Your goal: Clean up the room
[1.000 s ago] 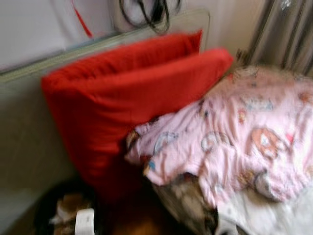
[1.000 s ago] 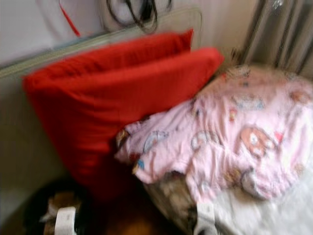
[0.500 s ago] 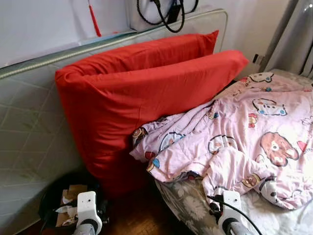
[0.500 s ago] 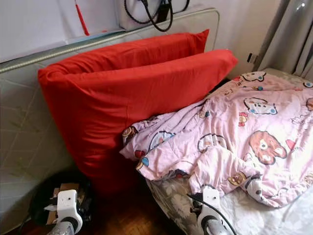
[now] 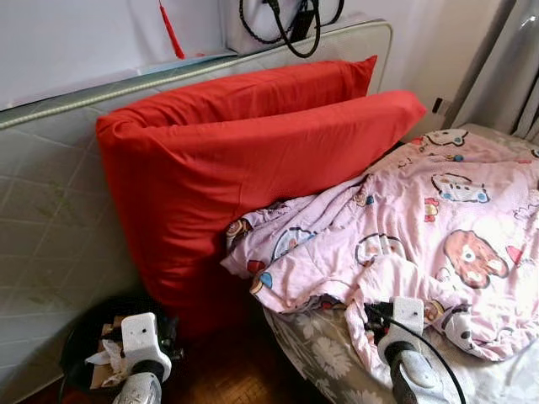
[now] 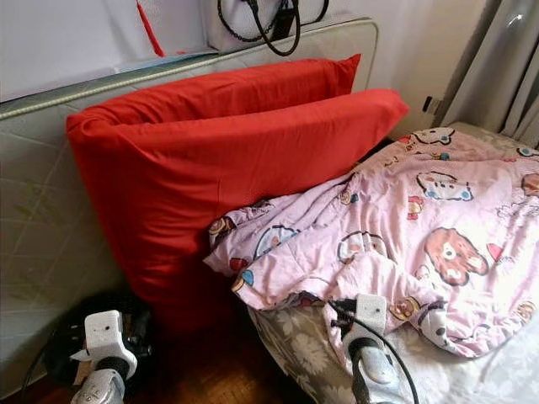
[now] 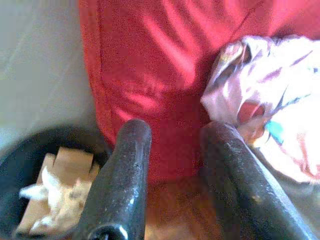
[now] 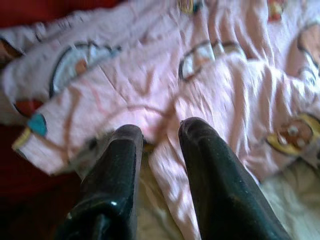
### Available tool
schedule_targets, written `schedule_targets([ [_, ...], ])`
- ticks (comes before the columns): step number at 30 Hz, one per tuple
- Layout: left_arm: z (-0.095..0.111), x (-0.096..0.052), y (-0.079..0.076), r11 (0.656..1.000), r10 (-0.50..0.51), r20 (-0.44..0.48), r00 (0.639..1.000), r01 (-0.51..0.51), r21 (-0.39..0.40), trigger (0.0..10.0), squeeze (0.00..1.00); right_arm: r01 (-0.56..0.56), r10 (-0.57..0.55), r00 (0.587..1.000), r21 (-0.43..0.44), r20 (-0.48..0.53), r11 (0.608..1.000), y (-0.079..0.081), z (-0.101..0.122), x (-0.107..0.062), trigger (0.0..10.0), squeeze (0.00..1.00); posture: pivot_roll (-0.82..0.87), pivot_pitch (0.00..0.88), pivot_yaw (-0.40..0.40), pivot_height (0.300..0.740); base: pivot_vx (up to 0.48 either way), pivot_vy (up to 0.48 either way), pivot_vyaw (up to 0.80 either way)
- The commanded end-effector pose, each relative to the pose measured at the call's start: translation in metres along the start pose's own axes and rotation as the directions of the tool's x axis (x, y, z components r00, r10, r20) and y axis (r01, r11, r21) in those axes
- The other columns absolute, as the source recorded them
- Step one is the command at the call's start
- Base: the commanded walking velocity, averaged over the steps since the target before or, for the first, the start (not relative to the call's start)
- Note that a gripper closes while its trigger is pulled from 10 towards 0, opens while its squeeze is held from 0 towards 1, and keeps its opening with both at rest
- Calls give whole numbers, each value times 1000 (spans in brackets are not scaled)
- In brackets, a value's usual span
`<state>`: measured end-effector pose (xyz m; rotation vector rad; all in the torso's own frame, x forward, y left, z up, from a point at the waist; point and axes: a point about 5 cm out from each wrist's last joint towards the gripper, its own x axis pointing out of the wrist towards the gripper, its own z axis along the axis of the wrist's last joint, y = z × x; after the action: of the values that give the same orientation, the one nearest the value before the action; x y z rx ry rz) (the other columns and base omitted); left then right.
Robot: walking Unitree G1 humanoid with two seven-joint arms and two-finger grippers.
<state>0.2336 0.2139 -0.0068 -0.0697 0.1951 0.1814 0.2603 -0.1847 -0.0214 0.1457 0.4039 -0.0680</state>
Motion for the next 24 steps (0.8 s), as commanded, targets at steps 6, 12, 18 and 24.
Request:
schedule_targets([
  [6,19,1,-1,1000,-10,92,996,9,10,10000,0,22,-23,991,10,130,1000,-8,14,-3,10000,0,49,0,8,733,0,0,0],
  [12,27,3,-6,997,-69,103,992,65,43,10000,0,-10,16,988,-44,156,999,-9,15,-7,10000,0,29,0,20,733,0,0,0],
  [18,30,3,-7,991,-97,99,990,86,103,10000,0,-51,63,984,-79,169,996,0,22,-3,10000,0,36,0,16,733,0,0,0],
  [24,34,3,-4,991,-90,102,991,79,110,10000,0,-86,100,982,-93,162,992,11,23,0,10000,0,48,0,5,733,81,0,0],
])
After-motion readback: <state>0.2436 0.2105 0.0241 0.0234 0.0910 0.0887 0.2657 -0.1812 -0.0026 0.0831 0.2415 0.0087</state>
